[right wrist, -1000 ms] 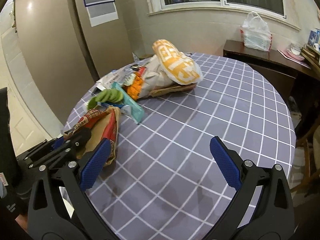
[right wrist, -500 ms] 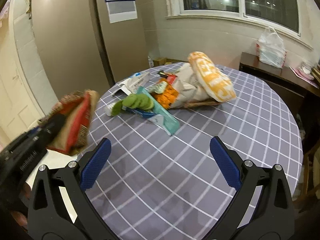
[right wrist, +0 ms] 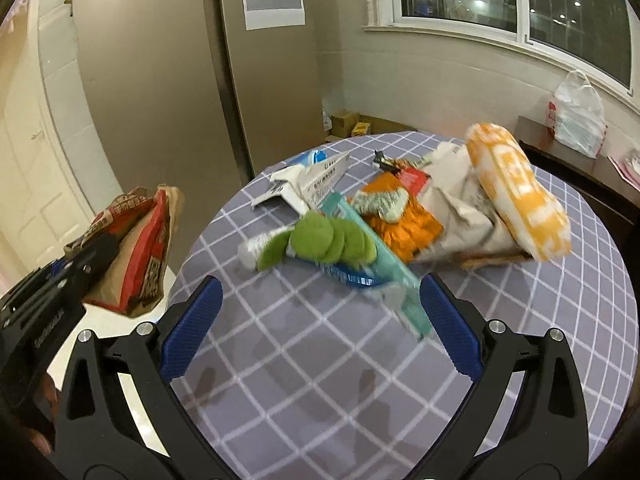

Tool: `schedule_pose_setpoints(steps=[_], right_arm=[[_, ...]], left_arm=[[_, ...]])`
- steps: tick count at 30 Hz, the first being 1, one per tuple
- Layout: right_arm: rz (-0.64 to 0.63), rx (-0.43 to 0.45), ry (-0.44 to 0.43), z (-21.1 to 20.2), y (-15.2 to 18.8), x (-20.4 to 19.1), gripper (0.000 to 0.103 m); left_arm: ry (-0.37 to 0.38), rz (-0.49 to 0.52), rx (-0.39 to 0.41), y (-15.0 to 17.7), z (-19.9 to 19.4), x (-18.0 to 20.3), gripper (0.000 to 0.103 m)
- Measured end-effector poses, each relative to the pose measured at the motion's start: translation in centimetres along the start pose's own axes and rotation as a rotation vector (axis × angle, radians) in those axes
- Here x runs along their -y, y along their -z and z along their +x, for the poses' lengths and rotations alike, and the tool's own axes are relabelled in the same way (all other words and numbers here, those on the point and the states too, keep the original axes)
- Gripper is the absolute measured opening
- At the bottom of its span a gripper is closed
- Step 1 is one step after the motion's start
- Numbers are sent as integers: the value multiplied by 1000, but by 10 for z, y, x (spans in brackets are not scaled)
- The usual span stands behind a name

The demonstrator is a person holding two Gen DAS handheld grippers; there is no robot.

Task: Collect trash
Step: 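Move the left tool to the red paper bag and close on it, then grasp the green cucumbers with the right tool while the left tool holds the red bag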

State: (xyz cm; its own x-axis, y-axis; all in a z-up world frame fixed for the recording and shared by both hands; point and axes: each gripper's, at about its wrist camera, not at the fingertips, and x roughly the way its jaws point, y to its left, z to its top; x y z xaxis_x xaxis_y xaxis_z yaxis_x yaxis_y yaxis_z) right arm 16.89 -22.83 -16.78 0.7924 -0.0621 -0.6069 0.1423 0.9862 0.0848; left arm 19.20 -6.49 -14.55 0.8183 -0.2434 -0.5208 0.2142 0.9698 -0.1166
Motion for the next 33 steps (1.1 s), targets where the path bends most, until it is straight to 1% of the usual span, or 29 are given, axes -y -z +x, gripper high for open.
schedule_pose_setpoints(steps=[5,7,9,10,11,12,13,14,16,17,19,22,27,32,33], right_arm=[[-7,-22,27,29,-17,-2,96],[-8,-48,31,43,-23,-2,89],[-5,-62,25,51,-25,-2,76],[-6,-71,22,56,-27,-2,73],[-9,-83,24,61,-28,-2,65],[-8,-88,23,64,-28,-2,50],[-9,-100,26,68,-29,-1,42],[-10,-108,30,71,-29,0,31],[-14,-124,30,76,-28,2,21],[-13,-121,27,76,-27,2,17],[-13,-107,26,71,-26,3,16],[-8,-51,17,53,-29,4,15],[3,58,-3,10,-39,4,14],[1,174,-27,-35,-47,-3,14],[-4,183,-32,-40,-49,-6,14]], left_arm=[[18,0,-22,-7,20,-5,19],[21,-4,-27,-9,25,-7,19],[21,1,-27,-11,29,-7,19],[22,4,-30,-12,31,-6,19],[25,3,-31,-14,33,-6,19],[28,3,-30,-16,35,-6,19],[29,5,-29,-17,36,-5,19],[31,5,-31,-17,38,-4,19],[36,7,-34,-18,40,-2,19],[36,8,-35,-17,40,-1,19],[39,9,-36,-18,39,1,19],[36,10,-24,-21,34,2,19],[37,6,1,-25,17,2,19],[48,-23,28,-26,-2,-6,19],[51,-29,37,-26,-8,-8,19]])
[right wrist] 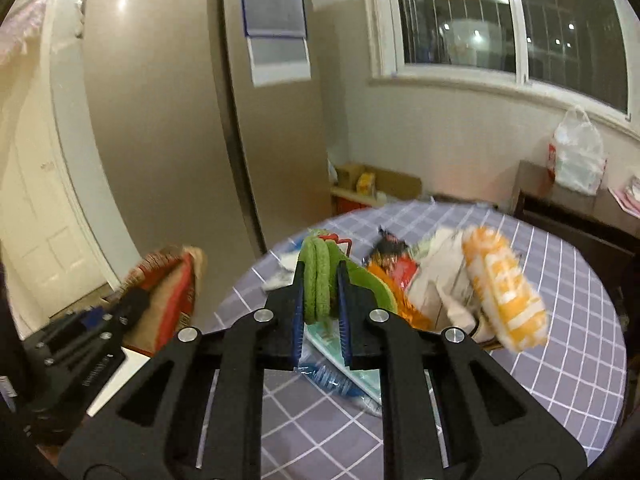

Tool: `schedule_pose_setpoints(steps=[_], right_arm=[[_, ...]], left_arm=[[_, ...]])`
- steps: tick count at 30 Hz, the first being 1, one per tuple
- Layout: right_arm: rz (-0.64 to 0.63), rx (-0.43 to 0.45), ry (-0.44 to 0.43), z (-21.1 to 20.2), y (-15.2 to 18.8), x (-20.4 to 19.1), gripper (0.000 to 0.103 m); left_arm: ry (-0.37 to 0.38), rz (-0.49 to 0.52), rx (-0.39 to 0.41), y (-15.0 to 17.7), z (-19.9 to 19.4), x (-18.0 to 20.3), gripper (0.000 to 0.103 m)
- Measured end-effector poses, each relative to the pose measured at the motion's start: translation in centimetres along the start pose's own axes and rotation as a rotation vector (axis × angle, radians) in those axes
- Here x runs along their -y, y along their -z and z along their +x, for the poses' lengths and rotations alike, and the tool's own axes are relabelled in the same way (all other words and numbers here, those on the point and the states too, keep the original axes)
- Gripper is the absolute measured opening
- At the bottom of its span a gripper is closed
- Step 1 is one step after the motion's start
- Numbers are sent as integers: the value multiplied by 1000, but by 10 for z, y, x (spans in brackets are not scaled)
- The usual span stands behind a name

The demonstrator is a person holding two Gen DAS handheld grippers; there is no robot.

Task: Collect trash
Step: 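Grasp the green cucumbers with the right tool while the left tool holds the red bag, then carry both items over the blue bin and open both tools to drop them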

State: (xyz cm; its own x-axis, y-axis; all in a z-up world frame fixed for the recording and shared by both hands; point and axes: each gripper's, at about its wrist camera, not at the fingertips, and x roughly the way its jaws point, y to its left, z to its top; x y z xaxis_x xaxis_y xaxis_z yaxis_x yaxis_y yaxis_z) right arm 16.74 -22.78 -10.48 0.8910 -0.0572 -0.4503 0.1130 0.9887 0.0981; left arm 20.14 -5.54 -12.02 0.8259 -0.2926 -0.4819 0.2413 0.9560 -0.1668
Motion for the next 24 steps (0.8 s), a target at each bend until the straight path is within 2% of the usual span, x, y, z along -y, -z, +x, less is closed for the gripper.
schedule_pose_setpoints(steps=[6,12,17,19,24], right_arm=[[-33,2,-86,-13,-5,-31,14],[-93,-46,-222,-6,5,-94,14],[-161,-100,-335,15,19,-153,14],[-187,-130,-379,27,29,-181,14],[-248,-211,-444,62,57,-236,14]], left_arm=[[-20,-26,36,-1,-23,-15,19],[-93,-58,41,4,-38,-53,19],[-193,-120,36,12,-48,-105,19],[-267,-142,28,20,-50,-131,19],[-378,-220,-32,38,-45,-190,19]])
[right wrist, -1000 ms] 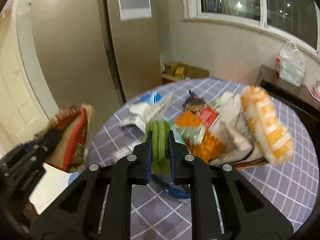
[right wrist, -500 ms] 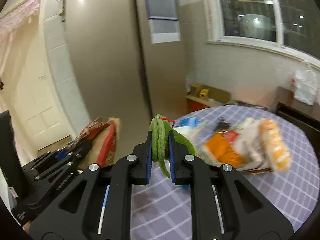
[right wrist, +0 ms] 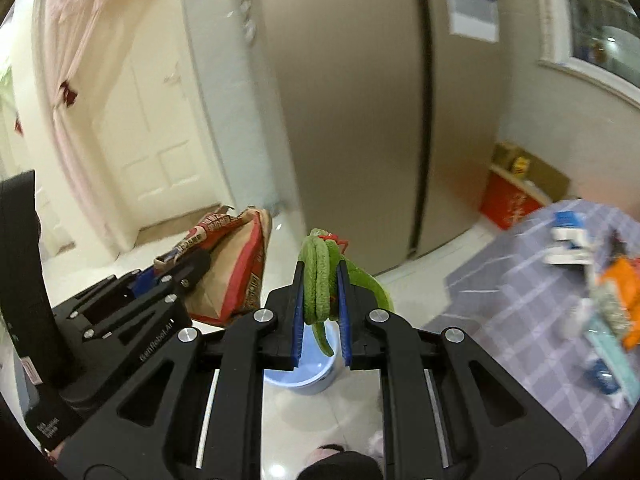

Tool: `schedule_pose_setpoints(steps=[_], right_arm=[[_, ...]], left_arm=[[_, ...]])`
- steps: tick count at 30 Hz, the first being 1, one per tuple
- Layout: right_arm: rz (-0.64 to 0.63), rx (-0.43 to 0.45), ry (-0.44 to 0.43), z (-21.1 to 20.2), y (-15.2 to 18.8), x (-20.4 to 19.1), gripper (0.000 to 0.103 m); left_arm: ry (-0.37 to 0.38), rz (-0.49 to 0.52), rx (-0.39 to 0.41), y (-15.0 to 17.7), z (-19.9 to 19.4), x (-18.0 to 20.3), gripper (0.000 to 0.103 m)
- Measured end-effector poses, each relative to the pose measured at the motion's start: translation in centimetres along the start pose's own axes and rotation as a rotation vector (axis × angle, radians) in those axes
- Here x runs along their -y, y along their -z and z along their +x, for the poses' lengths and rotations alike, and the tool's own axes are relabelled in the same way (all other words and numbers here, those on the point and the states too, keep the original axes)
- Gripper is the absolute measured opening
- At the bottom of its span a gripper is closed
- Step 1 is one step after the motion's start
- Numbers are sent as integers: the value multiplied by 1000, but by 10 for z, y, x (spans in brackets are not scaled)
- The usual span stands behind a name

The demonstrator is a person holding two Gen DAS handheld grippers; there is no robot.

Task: Collect trash
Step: 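Carry both items over the blue bin and open both tools to drop them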

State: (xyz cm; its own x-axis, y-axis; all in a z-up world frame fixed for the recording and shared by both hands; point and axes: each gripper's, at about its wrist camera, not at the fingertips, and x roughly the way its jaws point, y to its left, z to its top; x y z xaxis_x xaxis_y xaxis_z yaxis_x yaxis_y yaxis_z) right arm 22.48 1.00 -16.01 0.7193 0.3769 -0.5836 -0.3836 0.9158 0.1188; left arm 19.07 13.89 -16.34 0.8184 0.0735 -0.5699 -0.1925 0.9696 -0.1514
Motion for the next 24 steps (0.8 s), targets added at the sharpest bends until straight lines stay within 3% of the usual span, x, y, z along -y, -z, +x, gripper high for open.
schedule_pose_setpoints(steps=[5,13,14,16,17,18,24], right_arm=[[-39,-65,-52,51,4,-29,14],[-79,-115,-100,115,4,-58,15],[-77,-110,-110,120,4,-59,18],[-74,-88,-119,132,3,-60,36],[-75,-89,-112,139,2,-60,65],[-70,-79,-106,145,3,-61,70],[-84,-100,-92,158,7,-64,70]], left_arm=[[-91,-63,-61,6,32,-48,19],[-175,-101,-124,10,78,-87,19],[-183,-108,-128,10,83,-92,19],[-215,-116,-139,10,93,-102,19],[-227,-117,-147,10,98,-104,19],[-233,-120,-152,11,101,-106,19],[-244,-117,-184,14,118,-110,19]])
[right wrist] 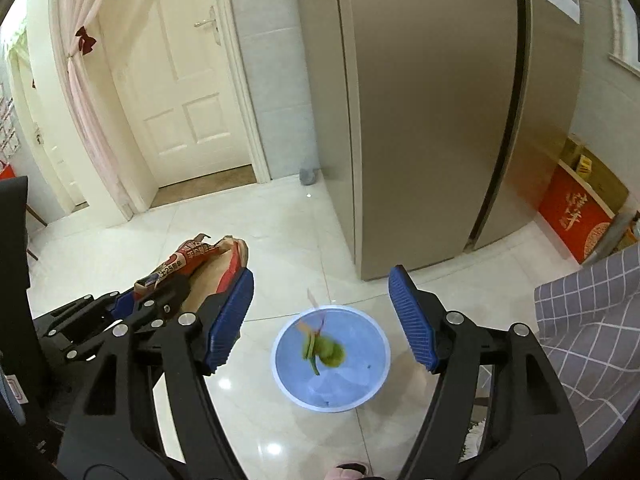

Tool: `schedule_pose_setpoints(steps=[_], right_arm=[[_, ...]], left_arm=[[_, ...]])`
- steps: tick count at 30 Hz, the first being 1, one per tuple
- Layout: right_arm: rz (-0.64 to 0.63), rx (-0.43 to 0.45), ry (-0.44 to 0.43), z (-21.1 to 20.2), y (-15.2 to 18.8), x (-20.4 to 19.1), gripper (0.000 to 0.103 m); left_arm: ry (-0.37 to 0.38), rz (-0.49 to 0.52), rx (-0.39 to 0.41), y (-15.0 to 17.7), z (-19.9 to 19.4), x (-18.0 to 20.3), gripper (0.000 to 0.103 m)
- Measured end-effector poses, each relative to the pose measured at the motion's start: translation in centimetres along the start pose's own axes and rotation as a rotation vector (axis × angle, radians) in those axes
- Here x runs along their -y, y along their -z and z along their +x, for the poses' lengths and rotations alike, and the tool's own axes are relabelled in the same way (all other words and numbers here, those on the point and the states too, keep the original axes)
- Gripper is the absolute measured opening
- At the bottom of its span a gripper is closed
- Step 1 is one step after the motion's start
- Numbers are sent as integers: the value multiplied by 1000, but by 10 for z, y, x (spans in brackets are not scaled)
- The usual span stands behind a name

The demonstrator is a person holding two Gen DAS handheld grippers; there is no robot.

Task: Collect trash
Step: 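Carry both items over the blue bin and open both tools to drop them, then move both open tools back to the table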

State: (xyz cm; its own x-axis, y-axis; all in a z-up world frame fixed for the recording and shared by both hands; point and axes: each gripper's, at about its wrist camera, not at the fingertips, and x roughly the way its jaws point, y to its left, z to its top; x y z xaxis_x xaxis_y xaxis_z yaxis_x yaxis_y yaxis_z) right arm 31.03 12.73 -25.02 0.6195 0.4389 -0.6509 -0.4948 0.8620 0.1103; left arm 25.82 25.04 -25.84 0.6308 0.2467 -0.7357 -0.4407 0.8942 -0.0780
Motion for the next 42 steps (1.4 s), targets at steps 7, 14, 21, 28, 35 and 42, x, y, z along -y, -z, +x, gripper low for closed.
schedule_pose_setpoints(steps=[7,14,21,28,35,42], right_arm=[[-18,-12,72,2,7,4,70],[-10,1,124,0,9,8,72],[32,47,159,-6,11,22,74],[81,71,182,-5,12,37,77],[113,56,175,-8,13,48,77],[116,73,179,-30,12,50,77]], left_arm=[[17,18,-12,0,7,6,20],[29,33,-15,-2,13,7,20],[42,50,-16,-6,23,13,20],[8,48,-18,-14,29,23,67],[-26,81,12,-11,19,32,70],[-13,90,31,-10,0,37,70]])
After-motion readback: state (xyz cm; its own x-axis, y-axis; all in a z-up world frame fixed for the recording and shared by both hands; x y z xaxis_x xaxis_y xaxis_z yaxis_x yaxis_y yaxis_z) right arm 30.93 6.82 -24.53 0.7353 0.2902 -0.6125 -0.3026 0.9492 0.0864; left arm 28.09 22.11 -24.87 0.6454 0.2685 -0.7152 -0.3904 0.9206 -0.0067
